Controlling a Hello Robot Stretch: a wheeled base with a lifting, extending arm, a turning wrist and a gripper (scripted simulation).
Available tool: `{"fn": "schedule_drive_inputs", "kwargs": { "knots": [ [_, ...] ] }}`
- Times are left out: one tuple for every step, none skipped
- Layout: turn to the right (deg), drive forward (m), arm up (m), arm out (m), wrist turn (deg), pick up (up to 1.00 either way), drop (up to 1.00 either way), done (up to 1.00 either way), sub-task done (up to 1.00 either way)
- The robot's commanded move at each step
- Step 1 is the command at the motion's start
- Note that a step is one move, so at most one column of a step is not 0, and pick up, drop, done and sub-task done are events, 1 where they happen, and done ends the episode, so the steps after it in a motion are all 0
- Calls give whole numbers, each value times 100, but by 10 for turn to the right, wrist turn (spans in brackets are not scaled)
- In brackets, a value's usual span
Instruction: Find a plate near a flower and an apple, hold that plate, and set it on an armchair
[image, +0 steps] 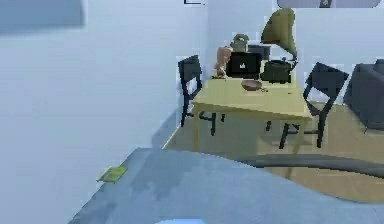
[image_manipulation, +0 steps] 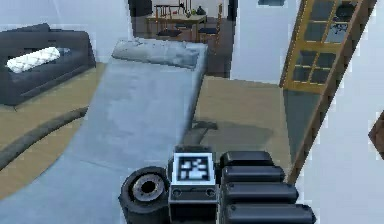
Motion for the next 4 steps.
{"fn": "schedule_drive_inputs", "kwargs": {
  "knots": [
    [-450,0,0,0,0,0,0,0,0],
    [-150,0,0,0,0,0,0,0,0],
    [0,0,0,44,0,0,0,0,0],
    [0,0,0,0,450,0,0,0,0]
  ]
}}
